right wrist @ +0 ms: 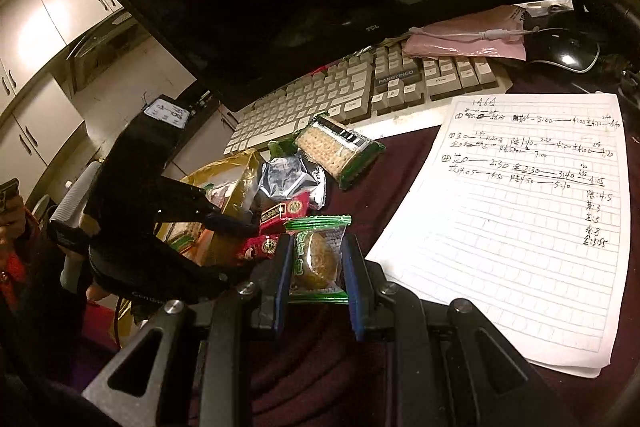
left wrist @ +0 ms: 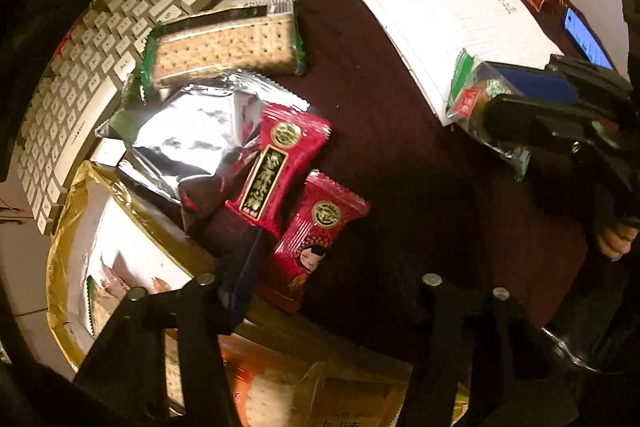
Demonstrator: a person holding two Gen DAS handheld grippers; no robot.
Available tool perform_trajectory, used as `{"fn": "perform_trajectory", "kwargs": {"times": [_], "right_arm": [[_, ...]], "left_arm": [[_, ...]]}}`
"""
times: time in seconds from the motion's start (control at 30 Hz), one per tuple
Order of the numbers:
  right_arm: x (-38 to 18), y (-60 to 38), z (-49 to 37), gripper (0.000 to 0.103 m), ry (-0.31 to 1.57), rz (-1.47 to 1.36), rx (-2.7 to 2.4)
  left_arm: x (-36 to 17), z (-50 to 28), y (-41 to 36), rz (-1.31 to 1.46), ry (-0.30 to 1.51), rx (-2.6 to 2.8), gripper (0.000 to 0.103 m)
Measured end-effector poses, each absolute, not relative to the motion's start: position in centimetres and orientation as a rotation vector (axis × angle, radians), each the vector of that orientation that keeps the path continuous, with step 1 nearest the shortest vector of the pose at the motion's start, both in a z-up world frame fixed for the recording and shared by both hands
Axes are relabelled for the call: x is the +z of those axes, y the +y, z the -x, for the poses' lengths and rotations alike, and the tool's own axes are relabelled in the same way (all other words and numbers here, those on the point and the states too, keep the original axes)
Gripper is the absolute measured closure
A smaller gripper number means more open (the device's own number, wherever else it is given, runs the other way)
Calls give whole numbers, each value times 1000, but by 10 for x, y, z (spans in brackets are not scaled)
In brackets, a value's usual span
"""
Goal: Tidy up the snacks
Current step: 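Grasp the small green-wrapped sweet with the right gripper while the left grasps a red candy pack, then carry the sweet and red candy pack over the tray and release both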
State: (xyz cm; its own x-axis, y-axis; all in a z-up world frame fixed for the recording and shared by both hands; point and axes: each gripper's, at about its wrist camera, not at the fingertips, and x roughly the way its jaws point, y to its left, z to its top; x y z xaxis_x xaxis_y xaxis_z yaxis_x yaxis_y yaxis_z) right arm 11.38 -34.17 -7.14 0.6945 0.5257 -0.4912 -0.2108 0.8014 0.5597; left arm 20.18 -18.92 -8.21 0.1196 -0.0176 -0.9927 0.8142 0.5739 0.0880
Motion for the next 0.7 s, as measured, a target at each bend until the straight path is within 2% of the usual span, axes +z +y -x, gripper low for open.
{"fn": "perform_trajectory", "kwargs": {"times": [0.07, 0.1, 0.27, 0.4, 0.7], "right_arm": [[-72, -342, -114, 79, 688, -496, 430], [-72, -342, -114, 79, 689, -496, 427], [-72, -342, -113, 79, 688, -495, 422], [-71, -342, -112, 79, 683, -499, 419], [-68, -341, -106, 79, 672, -482, 416]], "left_arm": [[-81, -203, -191, -738, 1343, -717, 75], [-81, -203, -191, -726, 1351, -720, 81], [-77, -207, -193, -665, 1345, -681, 82], [-54, -202, -187, -513, 1297, -666, 82], [11, -128, -120, -5, 1024, -557, 82]]}}
